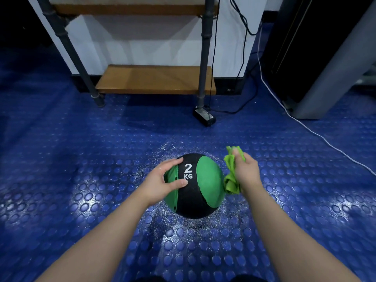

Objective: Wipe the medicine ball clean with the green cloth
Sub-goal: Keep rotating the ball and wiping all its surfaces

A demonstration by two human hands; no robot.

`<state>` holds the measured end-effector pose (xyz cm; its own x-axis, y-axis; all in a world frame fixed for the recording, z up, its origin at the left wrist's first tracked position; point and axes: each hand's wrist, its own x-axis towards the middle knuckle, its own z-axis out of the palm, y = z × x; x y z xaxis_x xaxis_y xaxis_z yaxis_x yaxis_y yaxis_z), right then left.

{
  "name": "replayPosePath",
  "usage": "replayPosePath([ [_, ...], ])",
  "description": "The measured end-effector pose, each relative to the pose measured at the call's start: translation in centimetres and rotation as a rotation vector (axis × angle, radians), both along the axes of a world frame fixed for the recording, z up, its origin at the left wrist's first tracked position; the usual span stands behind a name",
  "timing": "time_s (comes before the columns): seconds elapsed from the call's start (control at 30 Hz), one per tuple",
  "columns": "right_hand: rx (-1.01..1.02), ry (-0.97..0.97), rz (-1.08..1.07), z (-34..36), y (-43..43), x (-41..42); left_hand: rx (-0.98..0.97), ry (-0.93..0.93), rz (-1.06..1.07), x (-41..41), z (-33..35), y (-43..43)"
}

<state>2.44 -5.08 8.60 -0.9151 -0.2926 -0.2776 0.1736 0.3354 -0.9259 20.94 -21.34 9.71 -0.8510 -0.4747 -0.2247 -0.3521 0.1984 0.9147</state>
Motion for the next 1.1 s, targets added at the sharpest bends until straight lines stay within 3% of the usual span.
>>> replayPosePath([
  [0.07, 0.013, 0.144, 0.241, 2.3, -1.6, 1.5, -0.016, 0.0, -0.016, -0.1, 0.1, 0.1],
  [0.13, 0.185, 0.326, 0.488, 3.3, -3.0, 3.7, -0.046, 0.003, -0.036, -0.1, 0.1, 0.3],
  [0.2, 0.301, 0.451, 0.551, 3.3, -3.7, 4.7, -0.073, 0.008, -0.038, -0.1, -0.1, 0.4],
  [0.47, 0.429, 0.023, 0.338, 0.9, -5.5, -0.6, -0.079, -0.035, -0.055, -0.6, 0.2, 0.3],
  [0.67, 0.04, -0.44, 0.073, -4.5, -0.4, -1.1, -0.13, 0.004, -0.12, -0.5, -0.3, 1.2],
  [0.9, -0.157, -0.547, -0.208, -6.0, 2.1, 4.0, -0.117, -0.031, -0.091, -1.4, 0.1, 1.0],
  [1.1, -0.124, -0.359, -0.398, -5.8, 2.4, 9.2, -0.088, -0.048, -0.047, -1.8, 0.0, 1.1],
])
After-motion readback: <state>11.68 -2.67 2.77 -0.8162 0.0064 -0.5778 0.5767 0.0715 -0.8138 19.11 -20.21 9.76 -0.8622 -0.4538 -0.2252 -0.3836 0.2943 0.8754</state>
